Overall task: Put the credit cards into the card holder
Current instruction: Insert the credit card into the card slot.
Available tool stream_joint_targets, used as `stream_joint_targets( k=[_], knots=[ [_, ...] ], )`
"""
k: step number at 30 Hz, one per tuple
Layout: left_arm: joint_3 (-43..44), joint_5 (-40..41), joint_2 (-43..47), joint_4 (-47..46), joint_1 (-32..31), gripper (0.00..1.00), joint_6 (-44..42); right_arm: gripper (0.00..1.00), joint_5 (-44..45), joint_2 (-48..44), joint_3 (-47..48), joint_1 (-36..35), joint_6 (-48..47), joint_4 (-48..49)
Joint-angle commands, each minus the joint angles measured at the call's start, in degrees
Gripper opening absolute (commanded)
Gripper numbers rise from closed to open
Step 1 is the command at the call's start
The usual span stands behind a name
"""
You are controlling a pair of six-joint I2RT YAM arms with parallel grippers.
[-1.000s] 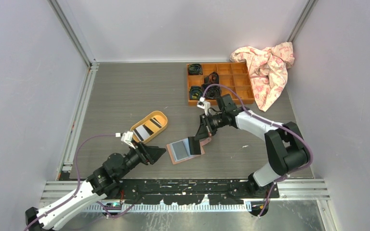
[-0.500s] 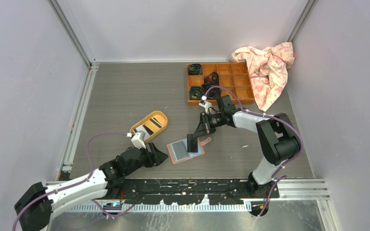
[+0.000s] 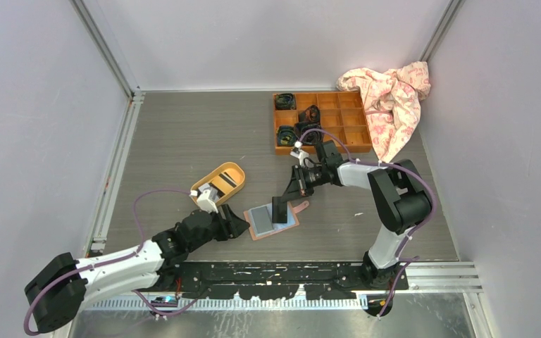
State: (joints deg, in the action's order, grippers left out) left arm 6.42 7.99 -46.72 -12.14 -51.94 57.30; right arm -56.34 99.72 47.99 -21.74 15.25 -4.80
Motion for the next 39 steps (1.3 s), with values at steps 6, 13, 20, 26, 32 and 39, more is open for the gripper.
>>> stream_joint_targets(
  k=[6,13,20,26,32,39],
  knots=[
    [3.00,1.59,-1.20,-1.48,-0.29,0.55,0.80,0.01,-3.86,0.96,0.00,-0.03,3.38,4.45],
    [4.42,0.43,-5.67,-2.75,-0.25,0.52,0.71,0.01,-3.45,1.45,0.14,-0.14,3.91,4.45],
    [4.97,0.16,-7.64,-3.03,-0.26,0.52,0.75,0.01,-0.07,1.99,1.32,-0.10,1.59,0.89],
    [5.01,0.72,-7.14,-1.75,-0.26,0.51,0.86,0.01,0.70,1.25,1.50,-0.15,0.66,-0.11],
    [5.18,0.33,-7.81,-2.11,-0.30,0.51,1.04,0.01,0.01,2.21,1.62,-0.67,0.66,-0.05],
    [5.70,-0.38,-9.93,-3.04,-0.35,0.49,1.13,0.01,-1.06,4.28,2.17,-1.73,0.96,-0.05]
  ],
)
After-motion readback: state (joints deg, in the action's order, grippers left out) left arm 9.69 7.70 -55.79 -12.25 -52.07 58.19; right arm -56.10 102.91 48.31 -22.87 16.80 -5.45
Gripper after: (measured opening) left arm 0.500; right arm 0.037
